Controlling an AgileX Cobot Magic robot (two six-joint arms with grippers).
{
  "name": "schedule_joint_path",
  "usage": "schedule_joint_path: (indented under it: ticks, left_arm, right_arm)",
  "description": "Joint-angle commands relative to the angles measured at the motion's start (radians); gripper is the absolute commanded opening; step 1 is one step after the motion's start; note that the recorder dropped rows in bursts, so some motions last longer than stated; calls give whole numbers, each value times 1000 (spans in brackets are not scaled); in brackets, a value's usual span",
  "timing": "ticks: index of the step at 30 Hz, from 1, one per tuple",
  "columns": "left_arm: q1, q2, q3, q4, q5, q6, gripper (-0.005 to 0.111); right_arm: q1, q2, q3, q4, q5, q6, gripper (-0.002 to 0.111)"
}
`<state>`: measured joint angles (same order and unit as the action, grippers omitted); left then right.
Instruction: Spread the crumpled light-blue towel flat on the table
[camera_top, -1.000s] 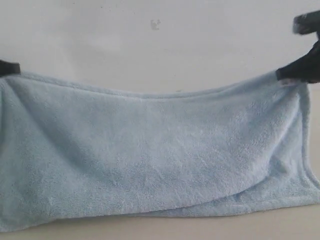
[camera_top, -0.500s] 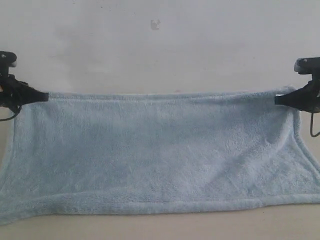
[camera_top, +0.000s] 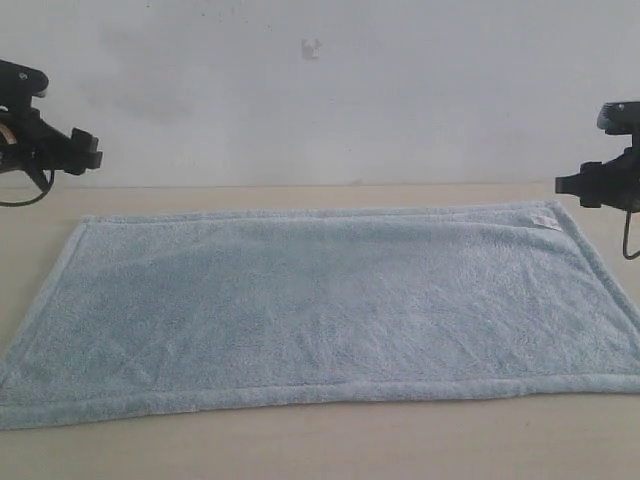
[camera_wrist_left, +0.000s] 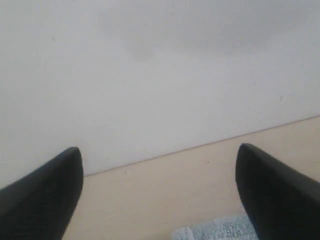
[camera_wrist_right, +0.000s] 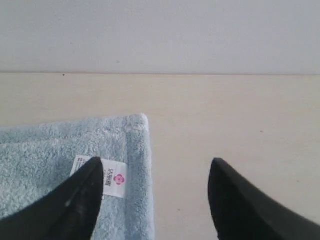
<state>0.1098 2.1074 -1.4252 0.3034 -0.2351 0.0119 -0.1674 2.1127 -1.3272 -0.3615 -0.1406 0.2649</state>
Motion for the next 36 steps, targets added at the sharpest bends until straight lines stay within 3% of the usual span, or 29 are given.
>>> schedule_joint_path:
  ticks: [1, 3, 6, 7, 10, 14, 21, 27, 36]
  left_arm:
    - [-7, -113, -12, -4, 222, -80, 70]
    - [-5, -152, -12, -30, 409, -181, 49]
    - [-5, -163, -7, -101, 661, -239, 9]
    - [-5, -163, 3, -136, 719, -229, 5]
    - [-5, -167, 74, -280, 828, -93, 4]
    - [-5, -183, 268, -580, 761, 220, 4]
    - [-5, -156, 438, -573, 650, 233, 4]
    - [-5, -160, 448, -551, 739, 243, 4]
    - [-5, -272, 454, -555, 741, 243, 4]
  right_arm:
    - [-2, -108, -11, -7, 231, 1, 58]
    - [-1, -138, -11, -7, 417, 16, 46]
    - [-1, -146, 1, 40, 657, 21, 1]
    - [-1, -149, 18, 66, 696, 11, 1]
    - [2, -168, 88, 206, 727, -115, 1]
    - [2, -190, 231, 500, 628, -404, 1]
    - [2, -183, 301, 508, 625, -408, 1]
    - [-2, -185, 367, 494, 657, -398, 1]
    - [-2, -220, 420, 491, 662, -366, 1]
